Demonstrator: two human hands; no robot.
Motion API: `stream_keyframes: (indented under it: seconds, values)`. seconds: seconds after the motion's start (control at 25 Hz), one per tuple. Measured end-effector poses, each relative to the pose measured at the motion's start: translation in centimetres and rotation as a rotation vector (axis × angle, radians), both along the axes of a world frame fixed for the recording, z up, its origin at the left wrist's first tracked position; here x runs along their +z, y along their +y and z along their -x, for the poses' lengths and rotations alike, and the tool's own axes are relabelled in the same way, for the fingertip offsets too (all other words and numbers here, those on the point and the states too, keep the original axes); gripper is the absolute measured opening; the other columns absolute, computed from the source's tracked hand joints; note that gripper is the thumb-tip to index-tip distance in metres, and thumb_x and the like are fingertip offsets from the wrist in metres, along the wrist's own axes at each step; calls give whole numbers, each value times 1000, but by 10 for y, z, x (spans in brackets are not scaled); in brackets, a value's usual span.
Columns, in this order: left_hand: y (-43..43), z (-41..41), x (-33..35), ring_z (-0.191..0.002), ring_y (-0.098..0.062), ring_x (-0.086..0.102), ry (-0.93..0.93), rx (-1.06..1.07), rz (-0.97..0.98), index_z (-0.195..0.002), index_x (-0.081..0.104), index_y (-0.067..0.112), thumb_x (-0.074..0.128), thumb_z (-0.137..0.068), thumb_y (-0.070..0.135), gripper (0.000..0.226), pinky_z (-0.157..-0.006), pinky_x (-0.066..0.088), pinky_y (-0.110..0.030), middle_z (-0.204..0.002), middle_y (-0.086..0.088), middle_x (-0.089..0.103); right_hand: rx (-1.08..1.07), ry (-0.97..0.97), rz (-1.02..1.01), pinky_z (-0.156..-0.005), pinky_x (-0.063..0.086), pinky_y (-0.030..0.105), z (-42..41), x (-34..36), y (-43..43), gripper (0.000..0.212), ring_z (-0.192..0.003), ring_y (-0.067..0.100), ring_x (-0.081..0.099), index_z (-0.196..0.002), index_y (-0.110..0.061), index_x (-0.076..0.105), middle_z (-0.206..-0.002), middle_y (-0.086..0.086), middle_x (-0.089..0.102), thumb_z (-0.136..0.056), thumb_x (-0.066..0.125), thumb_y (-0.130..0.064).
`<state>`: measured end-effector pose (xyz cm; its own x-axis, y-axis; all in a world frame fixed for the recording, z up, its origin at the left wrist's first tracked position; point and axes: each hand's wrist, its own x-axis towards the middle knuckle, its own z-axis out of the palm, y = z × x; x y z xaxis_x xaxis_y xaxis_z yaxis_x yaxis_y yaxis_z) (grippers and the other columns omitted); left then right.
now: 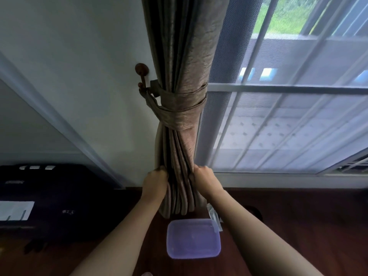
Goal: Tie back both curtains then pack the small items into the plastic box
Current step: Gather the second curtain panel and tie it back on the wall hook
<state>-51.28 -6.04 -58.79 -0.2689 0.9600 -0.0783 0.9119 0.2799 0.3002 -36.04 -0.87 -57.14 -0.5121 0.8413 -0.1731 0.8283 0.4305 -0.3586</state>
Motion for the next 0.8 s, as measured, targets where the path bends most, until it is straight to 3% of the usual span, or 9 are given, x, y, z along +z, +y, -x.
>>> stream_keyframes:
  seconds: [0.16,0.24,0.32,0.48,0.64,0.8]
  values:
    - [1,5,14,-95,-38,63,-49,6,59,-101,62,-1,47,-95,23,29,-78,47,-40,-101,-23,67,-9,-15,125,-77,45,45,-2,13,7,38,-98,46,57,-120,1,46,-106,27,61,-88,50,-19]
    - [-7,4,30,-94,-37,63,-57,10,23,-106,63,3,53,-91,33,35,-75,47,-37,-100,-22,68,-21,-43,152,-81,46,43,-14,27,8,67,-105,44,56,-137,1,30,-114,26,60,-83,57,-28]
    - [-19,0,52,-96,-37,63,-53,44,-35,-113,63,6,56,-89,35,38,-77,48,-37,-102,-22,68,-40,-96,152,-86,44,40,-28,47,4,82,-114,41,53,-145,4,11,-124,25,54,-83,57,-25]
    - [-38,-11,95,-96,-40,62,1,105,-100,-108,62,2,50,-92,32,36,-78,49,-41,-101,-24,67,-78,-79,114,-96,38,36,-53,93,-6,73,-125,36,43,-147,1,6,-139,24,41,-90,47,-17]
    - [-66,-28,130,-94,-40,61,55,90,-127,-97,62,-1,46,-94,27,33,-75,47,-40,-98,-24,67,-134,6,95,-101,33,35,-72,129,-37,55,-131,33,38,-145,2,20,-144,23,37,-99,29,-27]
    - [-106,-43,153,-102,-38,60,69,73,-70,-113,59,1,43,-95,28,35,-81,48,-39,-108,-22,65,-179,101,121,-101,33,37,-95,148,-84,51,-128,34,40,-134,6,35,-140,25,40,-99,27,-30]
